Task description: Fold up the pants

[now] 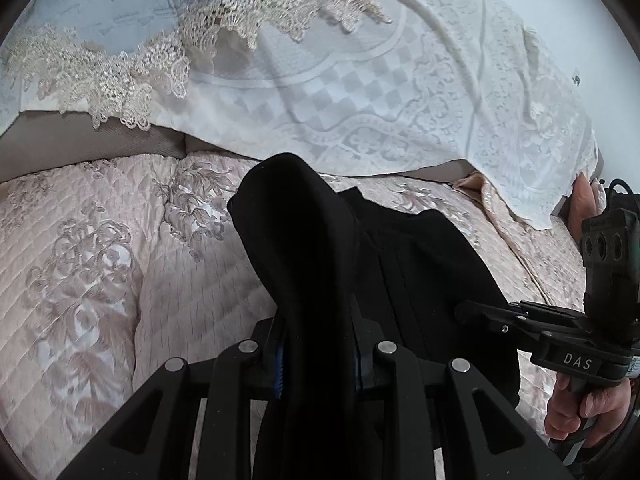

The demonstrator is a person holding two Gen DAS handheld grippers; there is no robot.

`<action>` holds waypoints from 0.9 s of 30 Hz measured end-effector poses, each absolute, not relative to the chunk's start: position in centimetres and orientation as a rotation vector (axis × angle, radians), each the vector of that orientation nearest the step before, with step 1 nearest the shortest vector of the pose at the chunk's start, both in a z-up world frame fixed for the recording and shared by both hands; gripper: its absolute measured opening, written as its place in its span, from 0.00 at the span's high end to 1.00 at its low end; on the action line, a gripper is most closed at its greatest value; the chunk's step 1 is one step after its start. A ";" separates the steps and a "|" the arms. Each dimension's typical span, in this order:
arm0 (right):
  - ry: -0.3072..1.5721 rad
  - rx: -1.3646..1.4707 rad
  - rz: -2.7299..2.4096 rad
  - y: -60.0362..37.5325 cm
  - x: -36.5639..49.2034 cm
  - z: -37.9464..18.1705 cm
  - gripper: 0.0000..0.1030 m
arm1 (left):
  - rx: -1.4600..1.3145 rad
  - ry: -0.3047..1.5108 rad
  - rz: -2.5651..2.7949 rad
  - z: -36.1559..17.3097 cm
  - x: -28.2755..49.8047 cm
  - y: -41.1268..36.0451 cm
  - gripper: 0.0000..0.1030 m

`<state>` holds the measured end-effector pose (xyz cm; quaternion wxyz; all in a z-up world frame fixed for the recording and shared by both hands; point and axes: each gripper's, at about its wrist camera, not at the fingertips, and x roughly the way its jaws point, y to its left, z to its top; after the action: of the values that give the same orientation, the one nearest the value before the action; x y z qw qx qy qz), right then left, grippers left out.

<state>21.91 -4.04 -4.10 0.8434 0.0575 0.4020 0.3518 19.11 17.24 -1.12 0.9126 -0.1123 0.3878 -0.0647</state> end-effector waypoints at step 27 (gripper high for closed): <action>0.789 -0.119 0.634 -3.5 16.2 -5.6 0.70 | -0.198 0.775 -0.051 -2.0 12.6 17.2 0.60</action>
<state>16.21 -3.45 -5.56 0.8730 -0.0568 0.3776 0.3034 12.61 17.19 -1.98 0.9207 -0.0962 0.3773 -0.0248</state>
